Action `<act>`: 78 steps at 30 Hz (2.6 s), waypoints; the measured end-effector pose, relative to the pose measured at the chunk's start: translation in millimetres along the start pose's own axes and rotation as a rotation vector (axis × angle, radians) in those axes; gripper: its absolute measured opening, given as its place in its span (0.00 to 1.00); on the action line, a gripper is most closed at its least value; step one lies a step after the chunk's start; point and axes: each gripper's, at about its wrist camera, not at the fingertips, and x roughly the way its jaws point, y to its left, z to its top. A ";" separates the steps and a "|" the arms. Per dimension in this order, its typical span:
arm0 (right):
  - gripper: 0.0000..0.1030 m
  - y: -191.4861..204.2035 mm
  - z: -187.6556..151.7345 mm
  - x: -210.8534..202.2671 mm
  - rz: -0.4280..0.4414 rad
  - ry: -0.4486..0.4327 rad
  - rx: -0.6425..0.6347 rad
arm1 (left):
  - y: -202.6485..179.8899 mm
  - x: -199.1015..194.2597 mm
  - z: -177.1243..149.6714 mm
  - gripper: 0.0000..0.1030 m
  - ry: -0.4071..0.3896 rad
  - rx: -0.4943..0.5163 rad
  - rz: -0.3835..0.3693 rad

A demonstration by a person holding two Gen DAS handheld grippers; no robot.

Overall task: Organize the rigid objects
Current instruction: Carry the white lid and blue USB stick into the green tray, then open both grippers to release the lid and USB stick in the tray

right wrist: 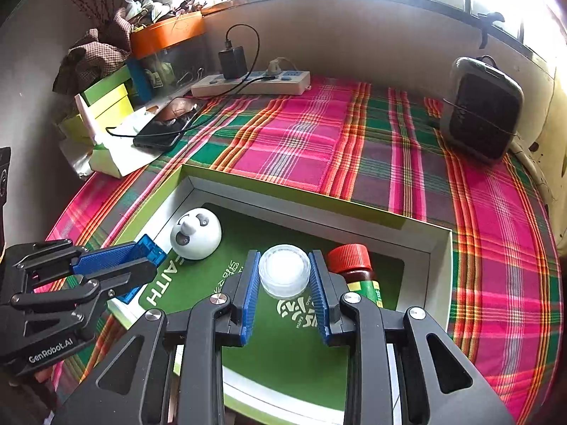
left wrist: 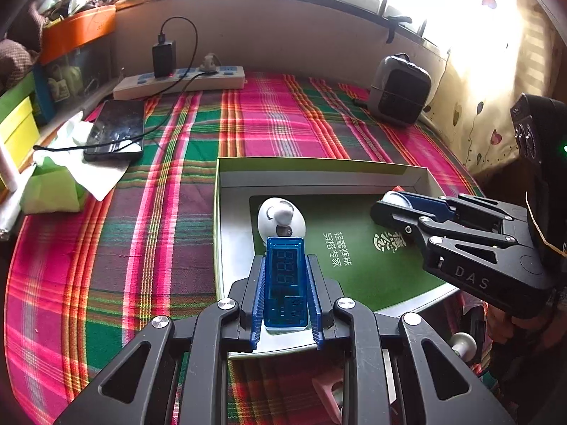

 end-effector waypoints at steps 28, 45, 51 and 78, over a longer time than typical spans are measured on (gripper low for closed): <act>0.28 9.9 21.6 46.3 -0.057 0.102 -0.065 | -3.0 22.6 4.4 0.20 0.032 0.028 0.018; 0.29 10.8 22.3 47.4 -0.061 0.101 -0.069 | -3.6 23.7 4.2 0.21 0.034 0.027 0.027; 0.43 5.0 20.7 44.5 -0.058 0.092 -0.032 | -4.5 21.4 2.6 0.21 0.033 0.027 0.030; 0.44 -7.1 -11.5 -31.4 -0.050 -0.041 0.094 | -15.1 -30.2 -10.9 0.33 -0.048 0.024 0.076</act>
